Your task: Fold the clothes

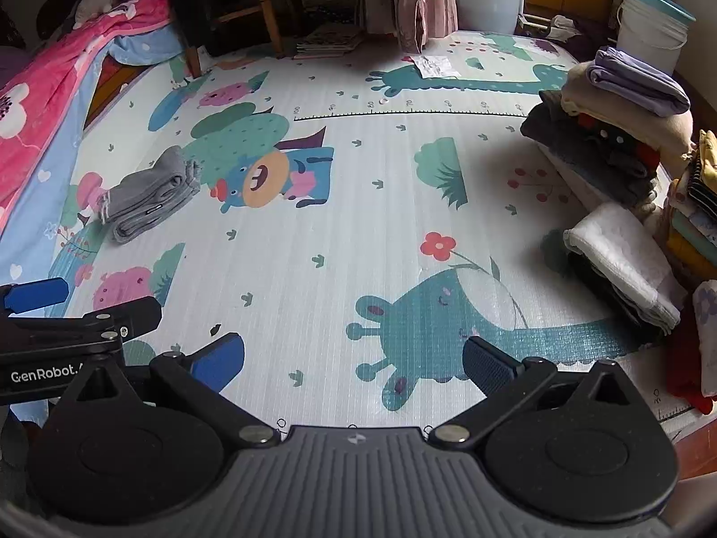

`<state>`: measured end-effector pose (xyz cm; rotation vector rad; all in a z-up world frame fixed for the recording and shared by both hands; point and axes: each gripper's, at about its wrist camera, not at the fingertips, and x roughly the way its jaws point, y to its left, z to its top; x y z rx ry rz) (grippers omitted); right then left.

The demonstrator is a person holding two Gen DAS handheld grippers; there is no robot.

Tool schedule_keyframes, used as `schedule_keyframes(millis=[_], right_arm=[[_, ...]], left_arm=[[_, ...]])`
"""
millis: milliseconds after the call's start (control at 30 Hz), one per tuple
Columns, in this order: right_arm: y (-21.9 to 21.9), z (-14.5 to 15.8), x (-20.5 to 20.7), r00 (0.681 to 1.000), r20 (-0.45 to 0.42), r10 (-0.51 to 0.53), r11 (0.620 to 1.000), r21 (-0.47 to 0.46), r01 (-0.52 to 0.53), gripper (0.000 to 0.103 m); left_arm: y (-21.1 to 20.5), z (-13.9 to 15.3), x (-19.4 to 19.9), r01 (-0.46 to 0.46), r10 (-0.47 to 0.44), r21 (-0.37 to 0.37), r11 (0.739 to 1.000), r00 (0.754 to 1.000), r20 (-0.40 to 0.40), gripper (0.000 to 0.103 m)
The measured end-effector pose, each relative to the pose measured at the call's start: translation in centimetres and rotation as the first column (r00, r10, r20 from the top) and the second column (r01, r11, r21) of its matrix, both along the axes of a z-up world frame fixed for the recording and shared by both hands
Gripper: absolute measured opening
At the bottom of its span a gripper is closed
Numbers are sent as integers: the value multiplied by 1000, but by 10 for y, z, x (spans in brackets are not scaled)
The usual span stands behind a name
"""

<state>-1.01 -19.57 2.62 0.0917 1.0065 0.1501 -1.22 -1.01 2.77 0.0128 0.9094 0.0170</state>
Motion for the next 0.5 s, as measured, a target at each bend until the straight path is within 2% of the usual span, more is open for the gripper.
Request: schedule_keyframes(millis=[500], right_arm=[[0,-3,1,1000,-23,5,1000,3,-5,103]], left_arm=[[4,-3,1,4,-4,16,1000,1000,-1,103]])
